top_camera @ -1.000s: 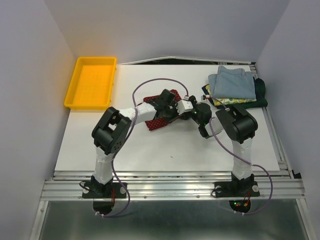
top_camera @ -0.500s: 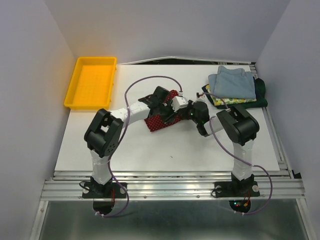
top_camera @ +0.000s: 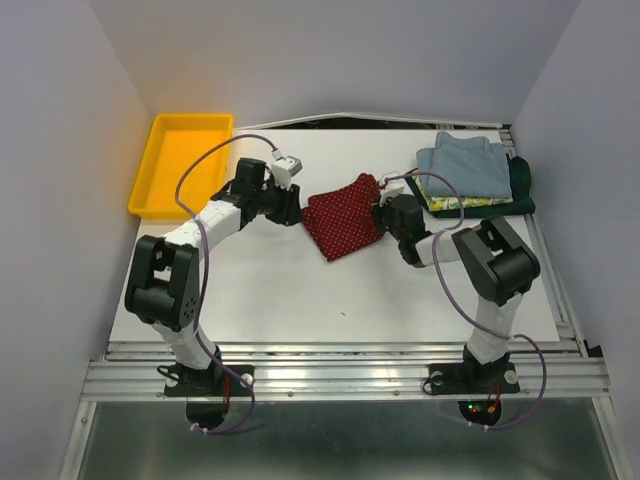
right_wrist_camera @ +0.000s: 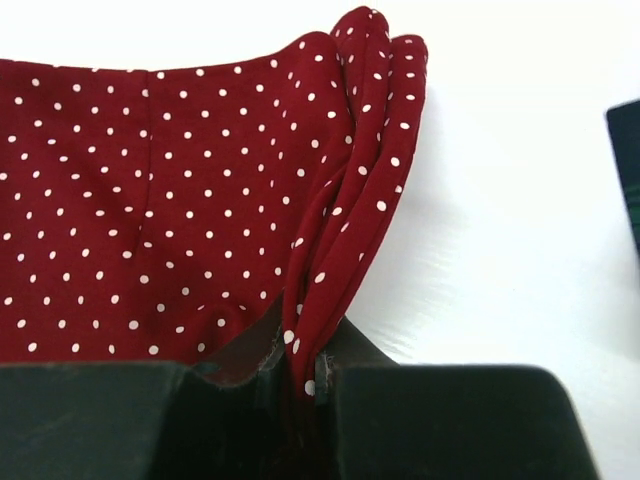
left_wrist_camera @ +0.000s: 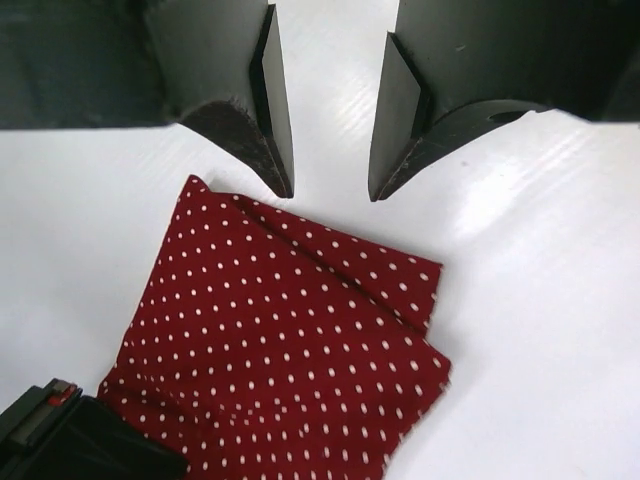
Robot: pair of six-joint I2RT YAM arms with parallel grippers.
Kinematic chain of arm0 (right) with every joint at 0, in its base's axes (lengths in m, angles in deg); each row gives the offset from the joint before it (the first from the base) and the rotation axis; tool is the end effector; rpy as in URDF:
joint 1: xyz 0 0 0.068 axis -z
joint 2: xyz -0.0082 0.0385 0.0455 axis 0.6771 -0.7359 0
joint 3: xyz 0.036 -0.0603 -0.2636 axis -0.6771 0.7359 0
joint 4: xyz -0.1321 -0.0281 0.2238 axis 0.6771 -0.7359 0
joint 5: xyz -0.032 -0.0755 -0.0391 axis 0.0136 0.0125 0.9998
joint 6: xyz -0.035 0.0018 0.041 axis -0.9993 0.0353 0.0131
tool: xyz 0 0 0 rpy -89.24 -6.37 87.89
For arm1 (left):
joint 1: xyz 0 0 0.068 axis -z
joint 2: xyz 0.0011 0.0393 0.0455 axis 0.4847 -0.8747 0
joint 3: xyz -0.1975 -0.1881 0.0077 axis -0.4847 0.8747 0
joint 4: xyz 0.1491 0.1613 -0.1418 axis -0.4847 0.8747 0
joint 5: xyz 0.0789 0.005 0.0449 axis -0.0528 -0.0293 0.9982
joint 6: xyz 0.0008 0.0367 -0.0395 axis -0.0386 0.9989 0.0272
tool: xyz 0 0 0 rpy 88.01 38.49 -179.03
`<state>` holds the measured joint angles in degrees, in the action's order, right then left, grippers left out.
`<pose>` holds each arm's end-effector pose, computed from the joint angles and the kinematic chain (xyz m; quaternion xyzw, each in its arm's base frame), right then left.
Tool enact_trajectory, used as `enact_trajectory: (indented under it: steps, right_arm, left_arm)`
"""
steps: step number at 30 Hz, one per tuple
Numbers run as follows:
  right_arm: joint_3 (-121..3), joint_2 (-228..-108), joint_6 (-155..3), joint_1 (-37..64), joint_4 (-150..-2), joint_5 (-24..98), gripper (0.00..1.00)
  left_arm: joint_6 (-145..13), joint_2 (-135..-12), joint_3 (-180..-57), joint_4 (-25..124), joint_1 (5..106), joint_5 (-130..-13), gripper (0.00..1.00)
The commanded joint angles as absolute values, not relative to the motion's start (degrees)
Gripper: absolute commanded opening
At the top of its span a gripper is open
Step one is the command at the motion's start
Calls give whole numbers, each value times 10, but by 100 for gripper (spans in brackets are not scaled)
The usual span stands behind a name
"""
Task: Fold and stack the skirts
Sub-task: Neatly place the folded skirt to the corner
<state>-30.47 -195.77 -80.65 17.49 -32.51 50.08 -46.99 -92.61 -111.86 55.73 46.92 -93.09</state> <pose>0.3438 0.1576 0.1409 -0.1341 0.8019 0.0998 0.5736 0.3478 -0.1312 0.2545 0.3076 0.8010 -0.2674 0.4385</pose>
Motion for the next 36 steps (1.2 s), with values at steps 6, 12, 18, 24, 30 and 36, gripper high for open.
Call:
enact_trajectory:
  steps: [6,12,18,24,30,36]
  right_arm:
    - [-358,-1916,-946,178,-333,527,1]
    - [-391,-1926,-1002,196,-336,571,1]
    - [-424,-1932,-1019,231,-354,601,1]
    - [-448,-1914,-1032,262,-367,607,1]
    - [-477,-1909,-1041,299,-378,590,1]
    - [-508,-1907,-1038,315,-398,575,1]
  left_arm:
    - [-623,-1000,-1089,497,475,-1002,47]
    - [-613,-1008,-1104,494,475,-1007,47]
    - [-617,-1022,-1110,491,477,-1015,47]
    - [-612,-1033,-1108,484,479,-1020,47]
    - [-610,-1029,-1104,477,480,-1023,47]
    - [-604,-1030,-1102,476,480,-1025,47]
